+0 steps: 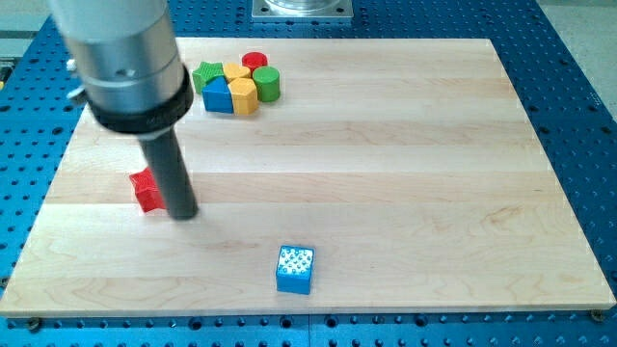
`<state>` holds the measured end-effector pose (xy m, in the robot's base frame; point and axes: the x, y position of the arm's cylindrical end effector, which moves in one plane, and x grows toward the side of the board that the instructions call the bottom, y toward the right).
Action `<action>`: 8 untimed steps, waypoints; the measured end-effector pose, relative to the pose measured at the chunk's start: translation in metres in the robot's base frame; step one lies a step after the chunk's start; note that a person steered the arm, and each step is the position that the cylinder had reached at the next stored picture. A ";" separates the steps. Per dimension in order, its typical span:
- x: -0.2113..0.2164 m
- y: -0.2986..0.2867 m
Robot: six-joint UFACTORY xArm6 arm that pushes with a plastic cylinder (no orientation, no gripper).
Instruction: Push the red star into the group of blocks
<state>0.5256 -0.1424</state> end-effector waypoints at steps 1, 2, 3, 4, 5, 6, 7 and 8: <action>-0.038 -0.034; -0.046 -0.064; -0.041 -0.075; -0.132 -0.078; -0.172 -0.078; -0.210 -0.088; -0.240 -0.114; -0.251 -0.159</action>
<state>0.2746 -0.3012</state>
